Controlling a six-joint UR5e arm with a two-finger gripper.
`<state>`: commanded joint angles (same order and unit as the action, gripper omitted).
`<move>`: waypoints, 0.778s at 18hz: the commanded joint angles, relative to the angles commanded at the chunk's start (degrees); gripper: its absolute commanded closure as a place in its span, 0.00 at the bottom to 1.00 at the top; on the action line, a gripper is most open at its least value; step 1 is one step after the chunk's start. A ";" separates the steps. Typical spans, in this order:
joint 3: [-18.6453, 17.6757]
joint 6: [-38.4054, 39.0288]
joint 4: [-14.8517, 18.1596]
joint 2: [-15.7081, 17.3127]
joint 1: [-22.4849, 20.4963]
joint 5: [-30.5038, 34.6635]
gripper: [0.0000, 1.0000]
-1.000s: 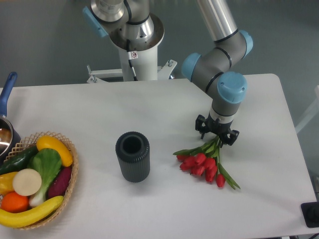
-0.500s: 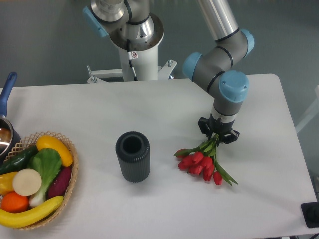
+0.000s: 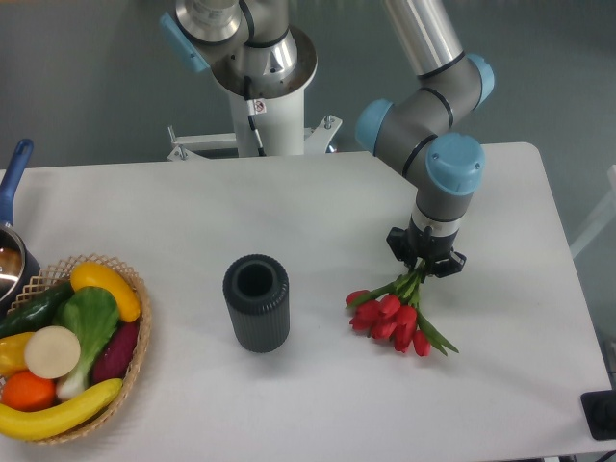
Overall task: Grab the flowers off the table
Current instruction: 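Lift the gripped tulip bundle up off the table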
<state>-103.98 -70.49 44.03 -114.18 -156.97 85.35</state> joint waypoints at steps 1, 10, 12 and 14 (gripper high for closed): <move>0.36 0.00 0.00 1.05 -0.17 -0.44 0.72; 3.43 0.96 0.35 10.10 -1.58 -20.80 0.72; 3.26 3.94 0.44 12.48 -2.45 -28.44 0.72; 3.00 6.23 0.35 14.15 -3.25 -34.95 0.72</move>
<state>-100.98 -64.26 44.39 -100.03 -160.22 50.39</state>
